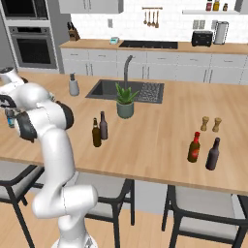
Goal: Move the plastic bottles in the middle to the plastics group, and the glass bottles in the middle to the glass group.
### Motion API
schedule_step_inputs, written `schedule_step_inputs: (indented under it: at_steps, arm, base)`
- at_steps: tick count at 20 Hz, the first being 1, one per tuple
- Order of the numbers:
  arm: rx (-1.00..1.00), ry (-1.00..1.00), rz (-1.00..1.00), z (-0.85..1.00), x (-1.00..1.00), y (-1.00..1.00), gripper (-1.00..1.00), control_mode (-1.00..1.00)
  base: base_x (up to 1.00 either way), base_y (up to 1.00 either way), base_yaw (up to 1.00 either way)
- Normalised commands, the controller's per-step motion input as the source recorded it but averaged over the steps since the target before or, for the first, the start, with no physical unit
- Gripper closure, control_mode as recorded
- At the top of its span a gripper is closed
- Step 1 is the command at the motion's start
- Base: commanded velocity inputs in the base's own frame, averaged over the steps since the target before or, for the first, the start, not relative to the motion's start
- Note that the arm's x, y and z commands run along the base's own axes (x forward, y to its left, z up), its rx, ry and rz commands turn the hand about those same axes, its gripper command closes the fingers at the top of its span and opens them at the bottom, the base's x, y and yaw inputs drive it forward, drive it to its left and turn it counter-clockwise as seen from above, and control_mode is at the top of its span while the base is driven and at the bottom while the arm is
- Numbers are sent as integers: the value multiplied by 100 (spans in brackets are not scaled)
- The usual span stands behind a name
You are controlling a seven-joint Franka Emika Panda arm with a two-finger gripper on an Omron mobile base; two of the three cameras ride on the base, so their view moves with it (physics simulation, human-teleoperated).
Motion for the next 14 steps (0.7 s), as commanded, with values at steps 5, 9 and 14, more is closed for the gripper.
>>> schedule_step_inputs:
  at_steps: [5, 9, 14]
  arm:
    - [6, -11, -3, 7, -76, -77, -100, -100]
    - [2, -5, -4, 0, -64, -100, -100, -100]
    - [1, -1, -6, 1, -39, -100, -100, -100]
  base:
    - [0, 0, 0]
    - [0, 0, 0]
    - [0, 0, 0]
